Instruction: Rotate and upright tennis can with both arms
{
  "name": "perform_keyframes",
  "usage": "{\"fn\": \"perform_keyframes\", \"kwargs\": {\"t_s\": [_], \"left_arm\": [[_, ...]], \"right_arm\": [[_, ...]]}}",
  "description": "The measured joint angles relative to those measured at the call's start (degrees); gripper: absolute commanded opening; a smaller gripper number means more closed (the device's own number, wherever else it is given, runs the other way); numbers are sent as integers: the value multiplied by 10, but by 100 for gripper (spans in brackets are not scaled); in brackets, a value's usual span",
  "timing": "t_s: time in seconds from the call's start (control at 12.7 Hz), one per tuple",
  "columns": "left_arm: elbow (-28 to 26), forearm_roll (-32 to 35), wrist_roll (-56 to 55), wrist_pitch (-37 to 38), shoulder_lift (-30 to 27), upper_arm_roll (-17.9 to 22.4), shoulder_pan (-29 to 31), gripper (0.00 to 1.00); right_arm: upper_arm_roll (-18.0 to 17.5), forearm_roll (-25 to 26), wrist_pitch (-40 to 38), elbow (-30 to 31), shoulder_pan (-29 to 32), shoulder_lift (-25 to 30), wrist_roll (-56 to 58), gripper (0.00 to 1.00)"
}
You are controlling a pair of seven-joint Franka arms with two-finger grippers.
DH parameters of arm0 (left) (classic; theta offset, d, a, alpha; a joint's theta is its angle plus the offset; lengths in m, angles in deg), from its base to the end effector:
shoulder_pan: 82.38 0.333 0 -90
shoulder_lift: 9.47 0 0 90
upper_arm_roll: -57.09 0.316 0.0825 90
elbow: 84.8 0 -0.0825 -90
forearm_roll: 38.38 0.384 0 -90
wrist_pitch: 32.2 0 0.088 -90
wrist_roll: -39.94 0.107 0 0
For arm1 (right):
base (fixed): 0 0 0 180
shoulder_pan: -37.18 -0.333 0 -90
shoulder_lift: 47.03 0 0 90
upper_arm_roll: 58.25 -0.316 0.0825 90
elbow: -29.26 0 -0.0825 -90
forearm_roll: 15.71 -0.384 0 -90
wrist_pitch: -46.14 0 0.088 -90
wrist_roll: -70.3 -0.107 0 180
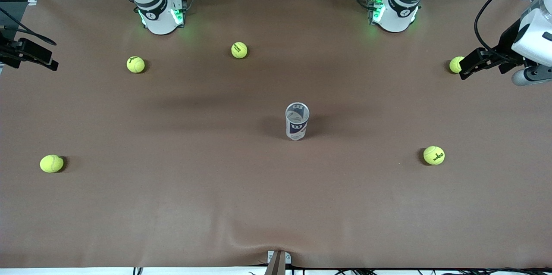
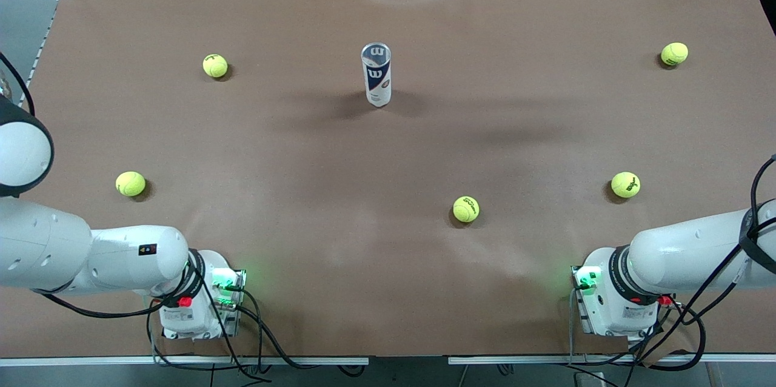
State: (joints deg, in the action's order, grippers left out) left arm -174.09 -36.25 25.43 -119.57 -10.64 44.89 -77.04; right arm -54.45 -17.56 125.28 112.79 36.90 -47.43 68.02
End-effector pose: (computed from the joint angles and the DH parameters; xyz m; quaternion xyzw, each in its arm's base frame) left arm 0.5403 -0.0621 0.6374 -0.9975 -0.0675 0.0028 0.0216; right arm 0.5358 -0.0289 0.6572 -0.9978 0.0482 0.0416 0.0162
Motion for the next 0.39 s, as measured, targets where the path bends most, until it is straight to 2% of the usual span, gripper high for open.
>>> {"fn": "perform_keyframes", "kwargs": {"t_s": [0.39], "left_arm": [[1,0,0,4,2,0,0,100]], "right_arm": [[-1,0,0,0,0,0,0,100]]}}
